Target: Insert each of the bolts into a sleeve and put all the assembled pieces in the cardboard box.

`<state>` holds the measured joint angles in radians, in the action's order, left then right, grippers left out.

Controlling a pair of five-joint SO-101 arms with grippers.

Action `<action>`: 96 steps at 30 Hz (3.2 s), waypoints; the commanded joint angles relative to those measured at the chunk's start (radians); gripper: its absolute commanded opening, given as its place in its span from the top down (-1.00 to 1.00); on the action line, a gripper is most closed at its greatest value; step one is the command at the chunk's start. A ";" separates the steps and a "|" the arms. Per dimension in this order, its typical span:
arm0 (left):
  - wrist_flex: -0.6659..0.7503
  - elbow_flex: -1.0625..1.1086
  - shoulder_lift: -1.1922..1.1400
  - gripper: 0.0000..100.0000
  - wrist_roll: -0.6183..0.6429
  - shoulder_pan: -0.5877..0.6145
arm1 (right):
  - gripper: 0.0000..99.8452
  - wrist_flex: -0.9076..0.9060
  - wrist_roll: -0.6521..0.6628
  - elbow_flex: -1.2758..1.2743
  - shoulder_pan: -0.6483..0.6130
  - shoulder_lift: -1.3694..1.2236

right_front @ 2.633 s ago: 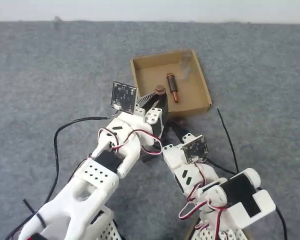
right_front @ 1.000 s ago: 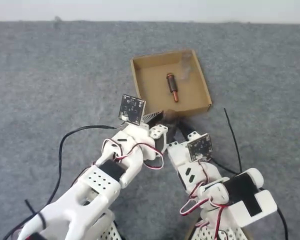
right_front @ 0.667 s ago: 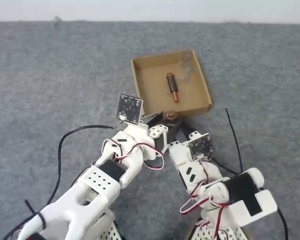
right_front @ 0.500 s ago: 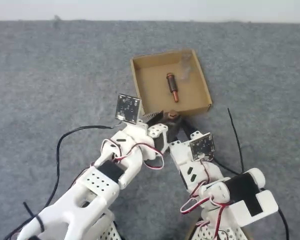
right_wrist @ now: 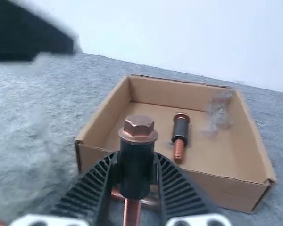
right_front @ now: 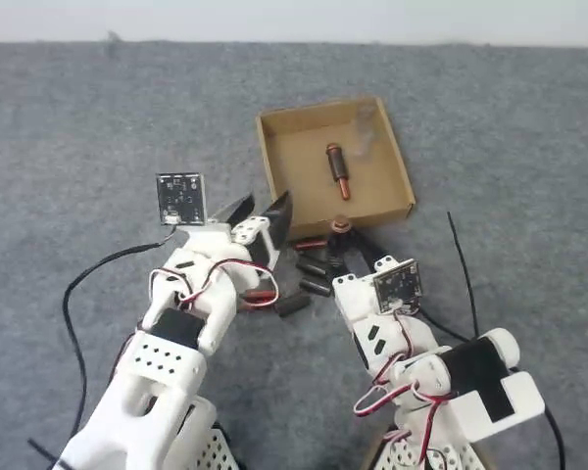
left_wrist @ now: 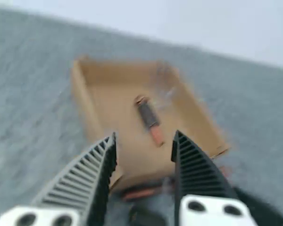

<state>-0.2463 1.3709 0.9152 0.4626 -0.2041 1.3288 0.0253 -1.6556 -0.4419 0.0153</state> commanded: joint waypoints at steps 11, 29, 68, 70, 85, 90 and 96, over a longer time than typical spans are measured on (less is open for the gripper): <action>-0.008 0.156 0.044 0.63 0.006 0.275 | 0.95 0.085 0.014 0.031 0.131 0.016; 0.005 0.162 0.043 0.63 0.005 0.269 | 0.95 -0.338 0.018 0.516 0.255 0.015; 0.006 0.162 0.043 0.63 0.005 0.267 | 0.94 -1.495 0.018 1.214 0.208 -0.191; 0.006 0.162 0.043 0.63 0.005 0.267 | 0.94 -1.501 0.018 1.232 0.208 -0.200; 0.006 0.162 0.043 0.63 0.005 0.267 | 0.63 -1.503 0.091 1.234 0.203 -0.200; 0.006 0.162 0.043 0.63 0.005 0.267 | 0.71 -1.503 0.081 1.224 0.209 -0.159; 0.006 0.162 0.041 0.63 0.005 0.267 | 1.00 -1.501 0.081 1.112 0.202 0.039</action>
<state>-0.2693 1.5382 0.9214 0.4611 0.0614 -0.1718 0.0959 -0.5109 -0.2286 -0.1043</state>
